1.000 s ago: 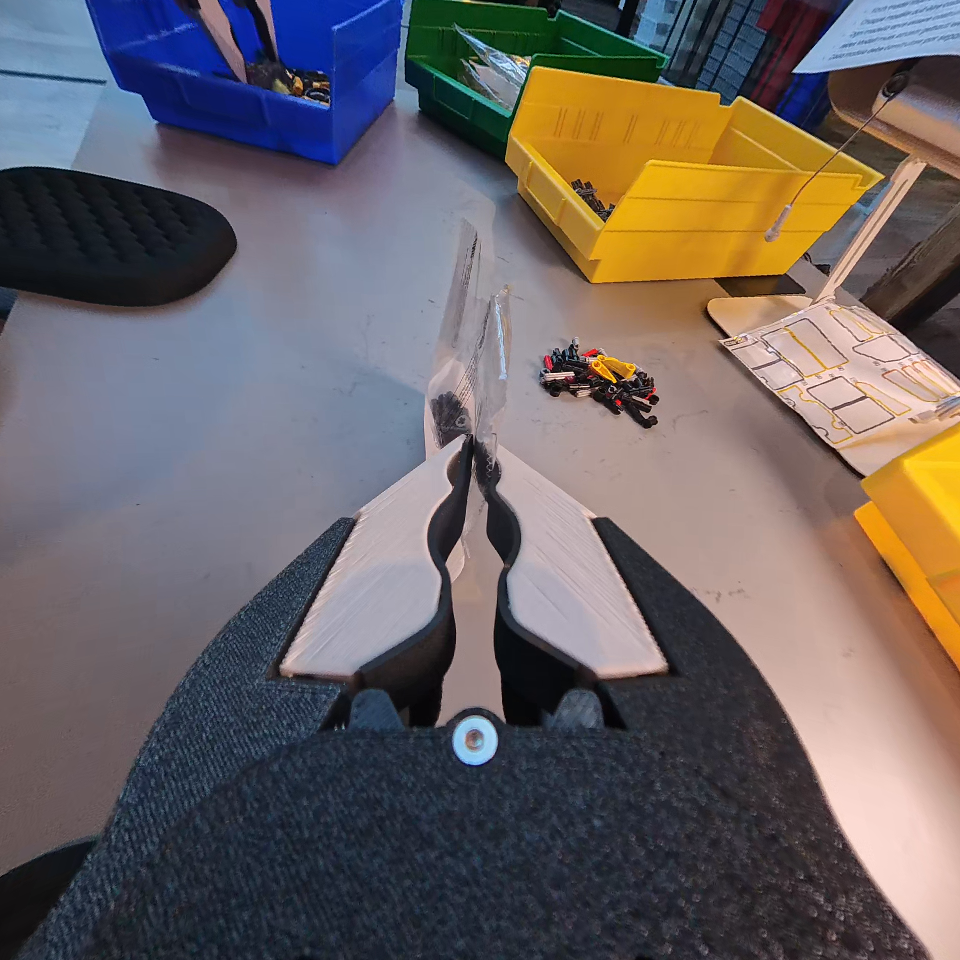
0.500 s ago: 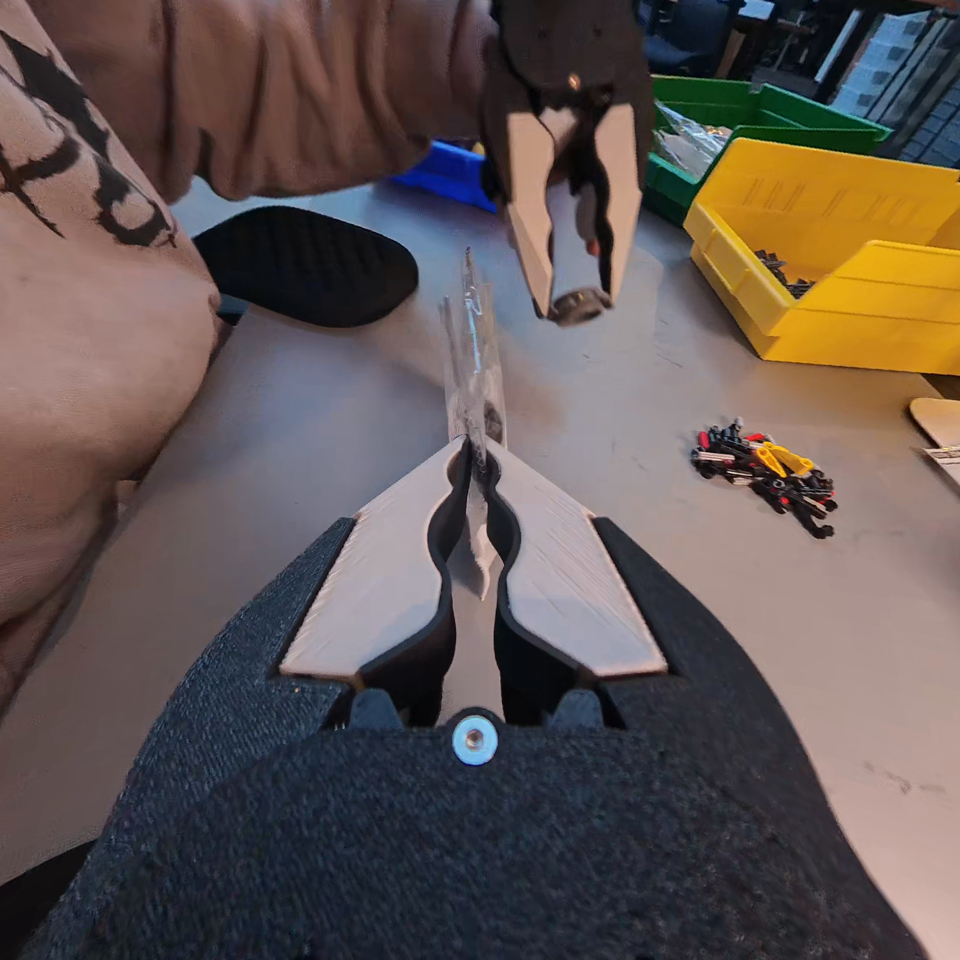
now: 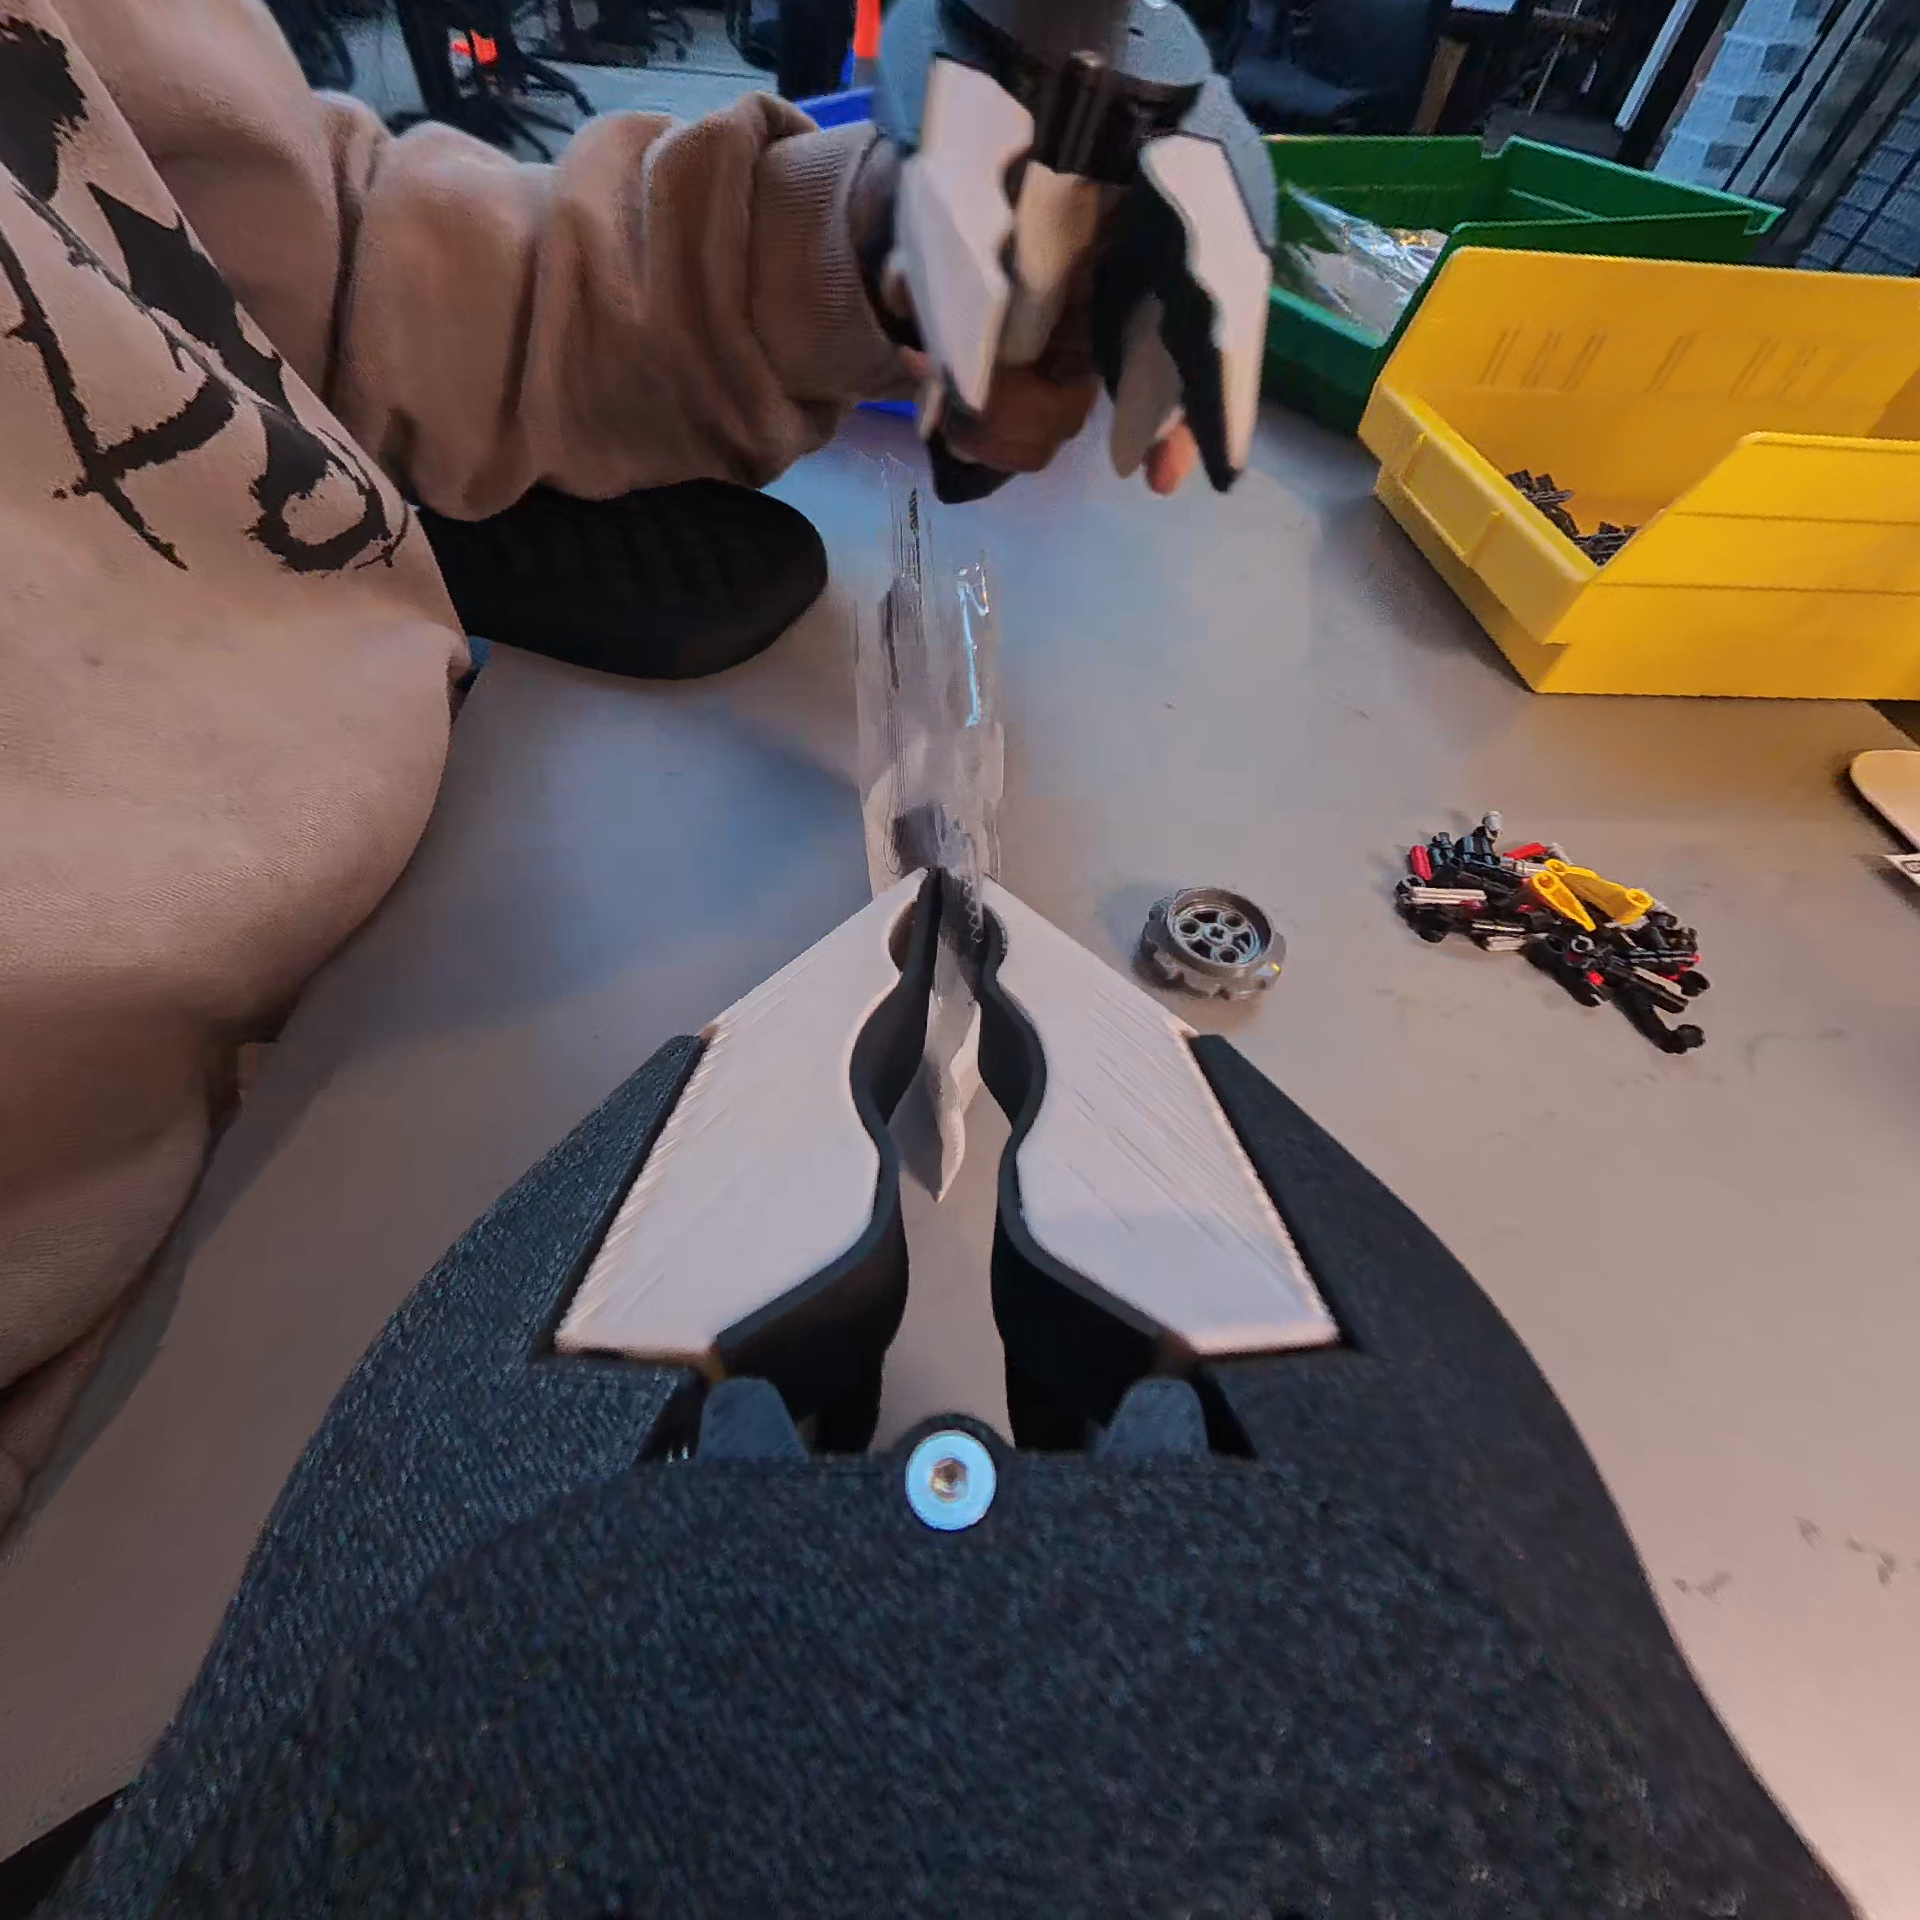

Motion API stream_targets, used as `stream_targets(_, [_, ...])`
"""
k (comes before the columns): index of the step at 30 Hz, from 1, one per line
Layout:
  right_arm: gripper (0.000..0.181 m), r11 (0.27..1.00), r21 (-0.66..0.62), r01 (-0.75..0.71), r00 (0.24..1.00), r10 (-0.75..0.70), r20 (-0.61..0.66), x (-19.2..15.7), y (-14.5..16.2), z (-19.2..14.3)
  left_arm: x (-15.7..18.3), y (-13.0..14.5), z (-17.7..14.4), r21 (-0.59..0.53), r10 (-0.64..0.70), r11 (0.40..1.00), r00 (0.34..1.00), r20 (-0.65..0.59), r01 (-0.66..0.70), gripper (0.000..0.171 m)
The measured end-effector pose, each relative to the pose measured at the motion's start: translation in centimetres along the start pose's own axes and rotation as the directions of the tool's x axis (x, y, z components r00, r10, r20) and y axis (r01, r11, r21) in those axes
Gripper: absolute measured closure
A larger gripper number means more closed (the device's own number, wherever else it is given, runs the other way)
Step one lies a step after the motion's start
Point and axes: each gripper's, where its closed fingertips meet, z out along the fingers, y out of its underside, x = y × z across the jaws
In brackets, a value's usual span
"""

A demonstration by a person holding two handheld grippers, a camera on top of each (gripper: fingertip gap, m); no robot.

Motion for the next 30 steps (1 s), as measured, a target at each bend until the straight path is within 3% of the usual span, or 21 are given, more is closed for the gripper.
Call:
stream_targets(1, [0.179,1.000,-0.003,-0.007,1.000,0.007,-0.004,0.2,0.0,0.1,1.3,0.3,-0.2,0.014,0.002,1.000,0.999,-0.032,-0.001,0.116])
stream_targets(4, [0.179,1.000,-0.002,-0.027,1.000,0.027,-0.015,0.5,0.1,0.3,2.9,3.1,0.9,-0.082,0.061,0.995,0.998,-0.026,-0.063,0.118])
stream_targets(7, [0.177,0.999,-0.009,-0.037,0.999,0.036,-0.023,0.7,0.3,0.4,1.9,3.9,1.8,-0.114,0.124,0.987,0.991,0.057,-0.117,0.161])
stream_targets(8, [0.173,0.999,-0.017,-0.039,0.999,0.038,-0.020,0.7,0.3,0.4,1.6,3.9,1.8,-0.119,0.134,0.985,0.989,0.063,-0.126,0.167])
stream_targets(9, [0.164,0.999,-0.024,-0.044,0.999,0.044,0.003,0.5,0.4,0.2,1.4,3.8,1.5,-0.121,0.148,0.983,0.986,0.076,-0.138,0.171])
stream_targets(11, [0.124,0.993,-0.039,-0.108,0.982,0.113,0.150,-0.8,-0.2,-1.3,1.1,3.5,1.1,-0.117,0.169,0.981,0.981,0.093,-0.158,0.171])
stream_targets(12, [0.118,0.985,-0.046,-0.164,0.965,0.170,0.199,-0.6,-0.9,-2.5,1.1,3.4,0.9,-0.113,0.177,0.980,0.980,0.095,-0.166,0.171])
stream_targets(15, [0.126,0.970,0.062,-0.236,0.965,0.226,0.134,4.3,-3.5,-5.0,1.3,3.6,0.7,-0.105,0.179,0.980,0.980,0.087,-0.169,0.171])
stream_targets(17, [0.127,0.980,-0.084,-0.178,0.984,0.179,0.012,6.8,-1.7,-3.2,1.3,3.8,0.7,-0.107,0.179,0.980,0.980,0.088,-0.169,0.171])
stream_targets(20, [0.124,0.938,-0.346,-0.010,1.000,0.009,-0.007,6.8,2.3,2.1,1.4,4.0,0.6,-0.099,0.175,0.981,0.980,0.091,-0.166,0.171])
stream_targets(22, [0.118,0.902,-0.430,0.031,0.999,-0.037,-0.007,7.0,4.1,4.6,1.4,4.0,0.5,-0.086,0.171,0.983,0.981,0.096,-0.163,0.171])
stream_targets(24, [0.122,0.887,-0.462,0.015,1.000,-0.011,0.010,6.9,4.9,6.0,1.4,4.1,0.3,-0.078,0.164,0.985,0.982,0.099,-0.157,0.171])
stream_targets(27, [0.143,0.870,-0.493,0.009,1.000,-0.004,0.011,7.2,5.4,6.5,1.4,4.0,0.1,-0.067,0.164,0.985,0.981,0.099,-0.158,0.171])
stream_targets(30, [0.144,0.877,-0.481,-0.008,0.999,0.023,0.027,7.0,5.3,6.2,1.4,3.9,0.0,-0.059,0.164,0.986,0.982,0.098,-0.159,0.171])
